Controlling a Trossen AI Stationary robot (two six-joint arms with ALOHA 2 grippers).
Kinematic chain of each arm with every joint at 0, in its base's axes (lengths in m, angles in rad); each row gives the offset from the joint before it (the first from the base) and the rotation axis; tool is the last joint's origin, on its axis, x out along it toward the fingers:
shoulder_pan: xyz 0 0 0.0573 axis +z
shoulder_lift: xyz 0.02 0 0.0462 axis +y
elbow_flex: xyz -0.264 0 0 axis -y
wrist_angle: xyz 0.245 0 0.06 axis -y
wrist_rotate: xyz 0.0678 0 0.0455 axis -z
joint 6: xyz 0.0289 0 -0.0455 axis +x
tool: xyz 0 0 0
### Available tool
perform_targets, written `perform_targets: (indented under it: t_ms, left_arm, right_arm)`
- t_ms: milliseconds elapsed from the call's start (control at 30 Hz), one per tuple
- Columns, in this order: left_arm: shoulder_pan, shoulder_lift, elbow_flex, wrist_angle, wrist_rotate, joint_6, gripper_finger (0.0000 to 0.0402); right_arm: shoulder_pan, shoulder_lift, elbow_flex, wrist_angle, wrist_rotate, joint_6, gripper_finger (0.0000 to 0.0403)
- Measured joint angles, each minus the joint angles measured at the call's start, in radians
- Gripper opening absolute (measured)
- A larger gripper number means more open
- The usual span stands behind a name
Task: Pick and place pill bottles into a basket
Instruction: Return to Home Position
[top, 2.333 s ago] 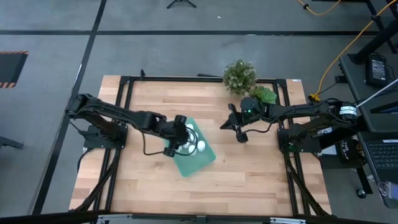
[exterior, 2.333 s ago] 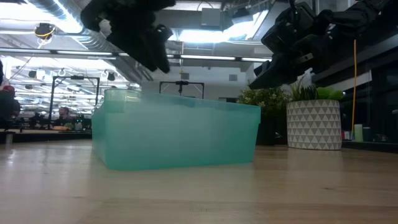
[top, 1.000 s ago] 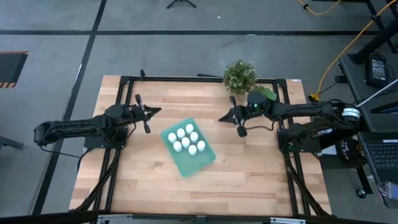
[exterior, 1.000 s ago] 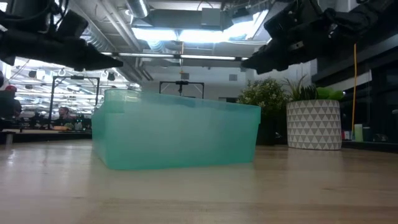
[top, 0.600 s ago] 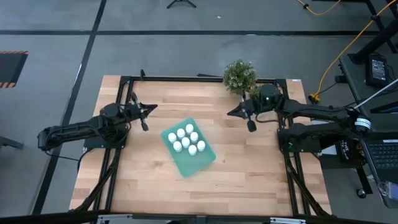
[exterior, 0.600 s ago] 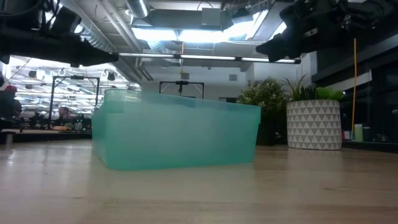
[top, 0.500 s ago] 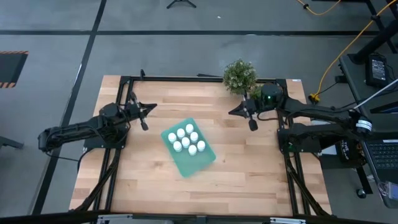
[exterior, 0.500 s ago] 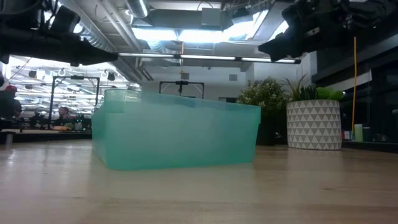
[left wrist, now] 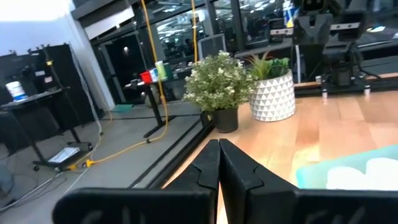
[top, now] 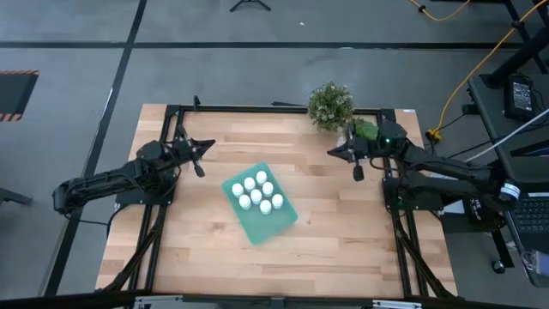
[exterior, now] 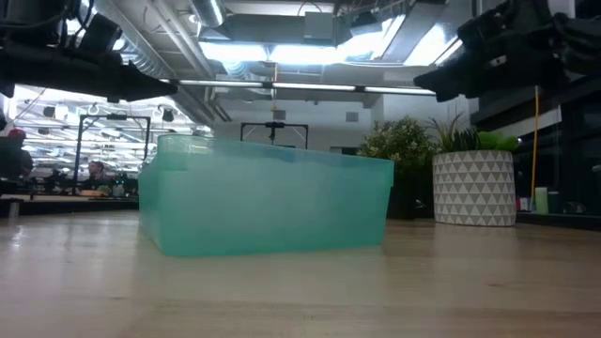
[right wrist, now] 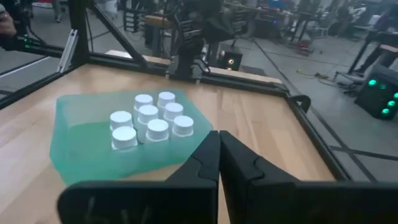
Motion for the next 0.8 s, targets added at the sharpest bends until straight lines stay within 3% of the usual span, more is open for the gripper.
perform_targets:
  t_ms: [333,567,800]
  left_arm:
    - [0.000,-0.014,-0.055,0.145,-0.025,0.046,0.0001]
    - [0.000,-0.069,-0.055,0.057,-0.051,0.057,0.0001]
    - [0.000,-0.100,-0.055,0.052,-0.066,0.053,0.0001]
  right_arm:
    - [-0.019,-0.131,-0.070,-0.019,0.000,0.028,0.0009]
    - [-0.046,-0.218,-0.071,-0.130,-0.002,0.024,0.0009]
    - [-0.122,-0.296,-0.071,-0.195,-0.102,0.020,0.0009]
